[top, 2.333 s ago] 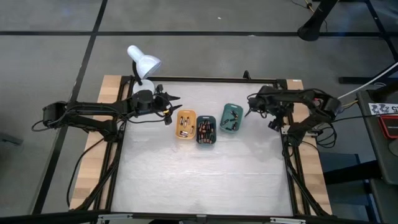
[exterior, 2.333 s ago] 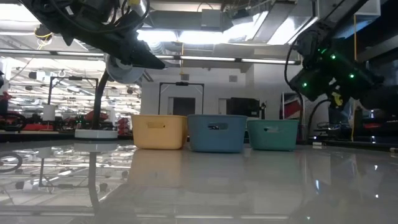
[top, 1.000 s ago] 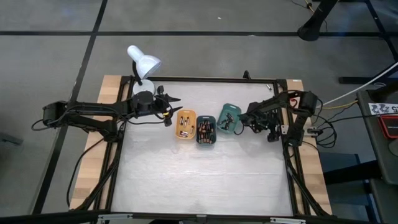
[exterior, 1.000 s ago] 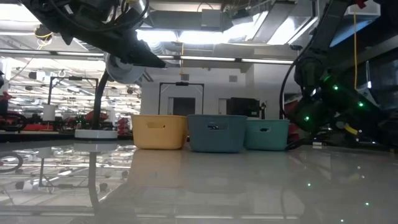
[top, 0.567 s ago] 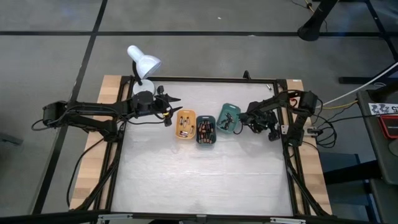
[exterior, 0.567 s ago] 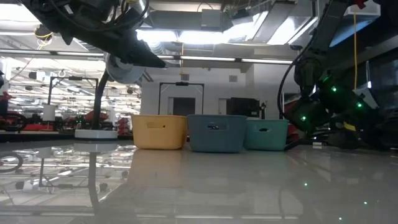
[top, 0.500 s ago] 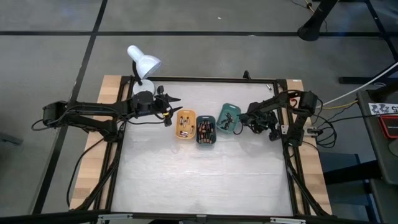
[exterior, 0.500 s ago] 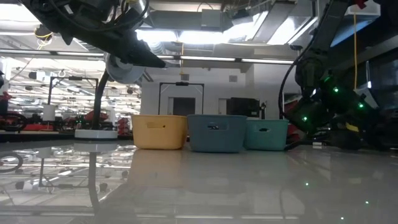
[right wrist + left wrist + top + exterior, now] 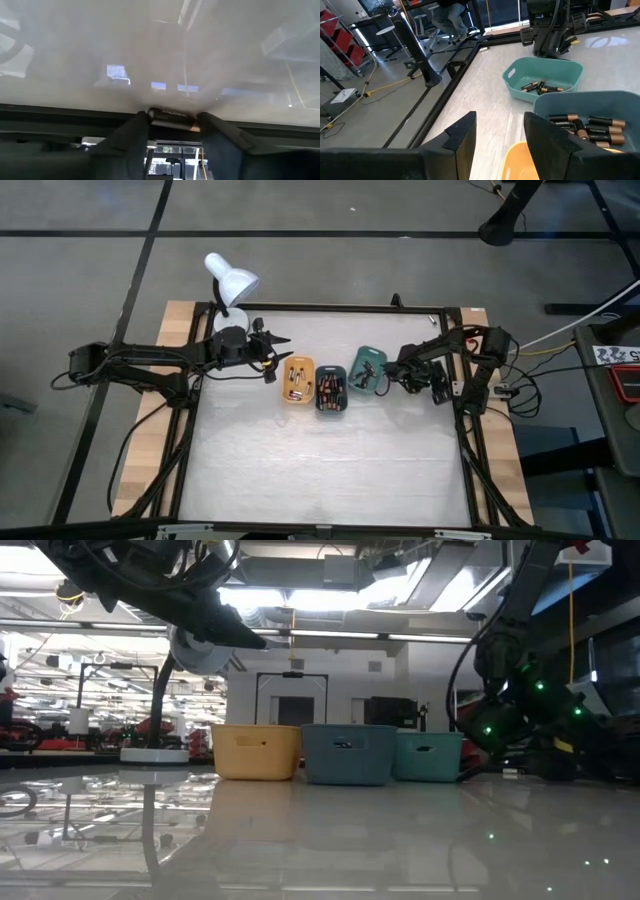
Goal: Sort batteries
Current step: Put the black battery into the green bin
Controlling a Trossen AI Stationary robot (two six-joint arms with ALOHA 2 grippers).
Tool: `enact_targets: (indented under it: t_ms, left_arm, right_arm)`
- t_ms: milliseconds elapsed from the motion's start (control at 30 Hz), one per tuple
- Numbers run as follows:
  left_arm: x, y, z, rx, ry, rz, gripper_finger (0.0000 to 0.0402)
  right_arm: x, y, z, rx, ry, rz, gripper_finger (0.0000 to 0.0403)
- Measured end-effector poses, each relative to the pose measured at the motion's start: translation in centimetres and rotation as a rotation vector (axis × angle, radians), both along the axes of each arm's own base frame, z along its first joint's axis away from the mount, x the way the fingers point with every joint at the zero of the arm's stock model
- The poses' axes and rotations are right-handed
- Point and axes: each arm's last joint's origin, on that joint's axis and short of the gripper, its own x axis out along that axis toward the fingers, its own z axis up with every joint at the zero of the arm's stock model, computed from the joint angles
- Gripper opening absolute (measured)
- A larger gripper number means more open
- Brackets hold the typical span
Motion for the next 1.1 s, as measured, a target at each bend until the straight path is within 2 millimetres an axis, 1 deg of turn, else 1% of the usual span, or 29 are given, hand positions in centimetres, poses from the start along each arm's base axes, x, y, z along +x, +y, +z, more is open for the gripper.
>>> enact_targets:
  t_ms: [100,167,400,667,900,1000,1100]
  left_arm:
    - [0.0,0.0,0.0,0.000,0.000,0.000,0.0156]
    - [0.0,0.0,0.0,0.000,0.000,0.000,0.0156]
    - [0.0,0.0,0.0,0.001,0.000,0.000,0.0156]
    - [0.0,0.0,0.0,0.002,0.000,-0.001,0.0156]
    - [0.0,0.0,0.0,0.002,0.001,-0.001,0.0156]
    - [0.0,0.0,0.0,0.002,0.000,-0.001,0.0156]
    - [0.0,0.0,0.0,0.002,0.001,-0.001,0.0156]
  right_arm:
    - [0.1,0.0,0.0,-0.005,-0.004,0.003,0.0143]
    - [0.1,-0.1,0.0,-0.009,-0.004,0.006,0.0134]
    - [0.5,-0.2,0.2,-0.015,-0.013,0.005,0.0127]
    - [2.7,-1.1,1.3,-0.036,-0.102,-0.022,0.0126]
    - [4.8,-1.8,2.5,-0.091,-0.184,-0.057,0.0126]
    - [5.3,-2.0,3.4,-0.115,-0.188,-0.114,0.0126]
    - [5.8,-2.5,4.4,-0.149,-0.190,-0.220,0.0126]
